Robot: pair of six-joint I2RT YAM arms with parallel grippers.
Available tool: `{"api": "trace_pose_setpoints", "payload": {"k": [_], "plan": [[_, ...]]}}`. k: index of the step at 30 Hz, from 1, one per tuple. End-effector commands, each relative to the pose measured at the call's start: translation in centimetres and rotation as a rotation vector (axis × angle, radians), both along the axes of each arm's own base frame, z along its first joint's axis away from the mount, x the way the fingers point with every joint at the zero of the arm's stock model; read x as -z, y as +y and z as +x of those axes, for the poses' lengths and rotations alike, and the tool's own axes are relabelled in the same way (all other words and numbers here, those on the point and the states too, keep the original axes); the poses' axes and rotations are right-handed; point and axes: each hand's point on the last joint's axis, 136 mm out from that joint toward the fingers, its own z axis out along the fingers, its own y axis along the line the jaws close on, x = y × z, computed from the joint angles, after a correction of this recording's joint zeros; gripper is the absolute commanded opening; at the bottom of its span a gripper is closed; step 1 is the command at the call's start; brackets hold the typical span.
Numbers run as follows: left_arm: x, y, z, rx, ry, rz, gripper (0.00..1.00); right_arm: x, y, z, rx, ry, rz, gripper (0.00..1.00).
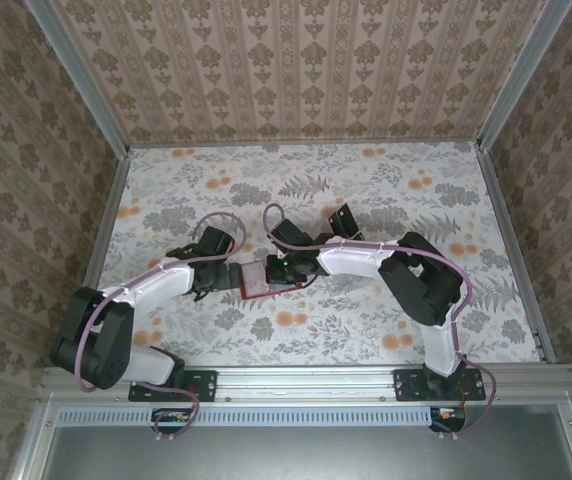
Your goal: Put the credit cards into the card holder
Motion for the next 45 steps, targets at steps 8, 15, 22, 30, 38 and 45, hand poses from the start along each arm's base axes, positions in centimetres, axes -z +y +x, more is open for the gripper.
{"api": "trace_pose_setpoints", "payload": {"k": [8, 15, 22, 30, 38, 45], "plan": [[1.3, 0.4, -1.7, -0.005, 0.055, 0.012, 1.0, 0.9, 0.4, -0.9, -0.009, 0.012, -0.026, 0.06], [1.7, 0.3, -1.5, -0.013, 0.075, 0.021, 1.0, 0.7, 1.7, -1.1, -0.02, 0.019, 0.003, 0.06], [2.0, 0.2, -1.6, -0.014, 0.087, 0.023, 1.0, 0.3, 3.1, -1.1, -0.02, 0.037, 0.057, 0.06], [1.9, 0.1, -1.4, -0.015, 0.087, 0.026, 1.0, -0.5, 4.6, -0.7, -0.025, 0.044, 0.114, 0.06], [-0.7, 0.1, -0.5, -0.006, 0.021, 0.019, 1.0, -5.1, 2.2, 0.3, -0.001, -0.055, 0.122, 0.28], [-3.1, -0.4, 0.0, 0.017, -0.041, -0.025, 1.0, -4.3, -2.6, 1.4, 0.016, -0.099, -0.028, 0.43]]}}
